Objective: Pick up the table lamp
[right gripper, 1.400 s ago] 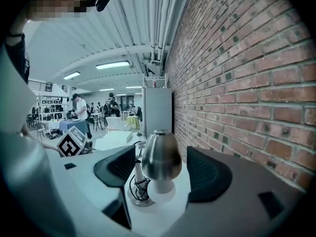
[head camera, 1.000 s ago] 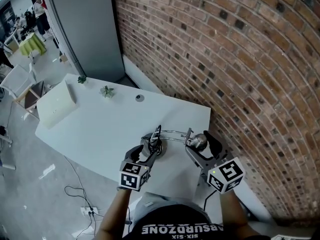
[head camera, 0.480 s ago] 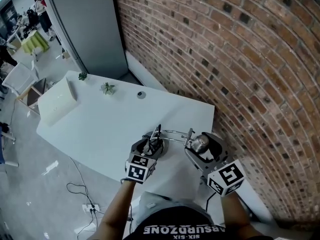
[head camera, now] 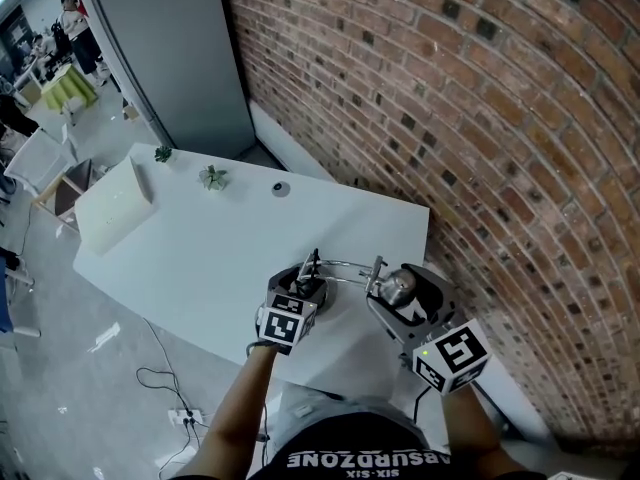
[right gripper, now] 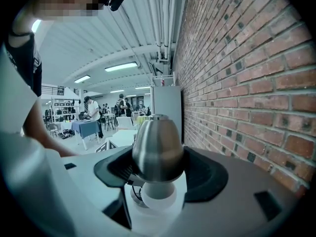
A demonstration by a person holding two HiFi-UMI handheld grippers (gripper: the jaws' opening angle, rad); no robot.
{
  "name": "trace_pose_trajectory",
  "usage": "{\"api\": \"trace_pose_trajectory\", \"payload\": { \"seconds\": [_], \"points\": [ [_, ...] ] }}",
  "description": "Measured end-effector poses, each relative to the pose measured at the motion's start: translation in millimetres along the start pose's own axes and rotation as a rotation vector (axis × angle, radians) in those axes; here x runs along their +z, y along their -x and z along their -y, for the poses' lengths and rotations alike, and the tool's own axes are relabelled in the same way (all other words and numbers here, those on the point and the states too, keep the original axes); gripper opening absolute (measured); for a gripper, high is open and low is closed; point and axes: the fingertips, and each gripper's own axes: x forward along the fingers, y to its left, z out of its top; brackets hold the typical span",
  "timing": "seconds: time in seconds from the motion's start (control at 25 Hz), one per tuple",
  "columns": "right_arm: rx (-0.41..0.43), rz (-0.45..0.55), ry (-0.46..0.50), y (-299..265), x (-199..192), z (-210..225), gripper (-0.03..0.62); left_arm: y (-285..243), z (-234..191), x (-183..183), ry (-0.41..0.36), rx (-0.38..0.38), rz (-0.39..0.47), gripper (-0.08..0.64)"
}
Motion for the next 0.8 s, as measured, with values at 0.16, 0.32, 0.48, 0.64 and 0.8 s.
{"api": "trace_pose_trajectory", "payload": {
  "seconds": [0.16,0.32,0.48,0.64,0.8],
  "points": [
    [0.003,-0.001,0.003,0,0,-1,0.297,-9,-1,-6,-0.003,0.003,-0.020,0.255],
    [0.003,-0.001,0.003,0,0,-1,0.297,-12,-2,-8,0.007,0.011,-0.014,0.255],
    [0.013,0.010,0.009,0,2,-2,0.296,-15,-4,-11,0.017,0.017,-0.012,0.255],
    [0.013,0.014,0.011,0,3,-3,0.298,-16,-5,-15,0.009,0.015,-0.026,0.248],
    [0.012,0.023,0.009,1,2,-1,0.297,-19,-5,-15,-0.002,0.012,-0.024,0.228]
  ]
}}
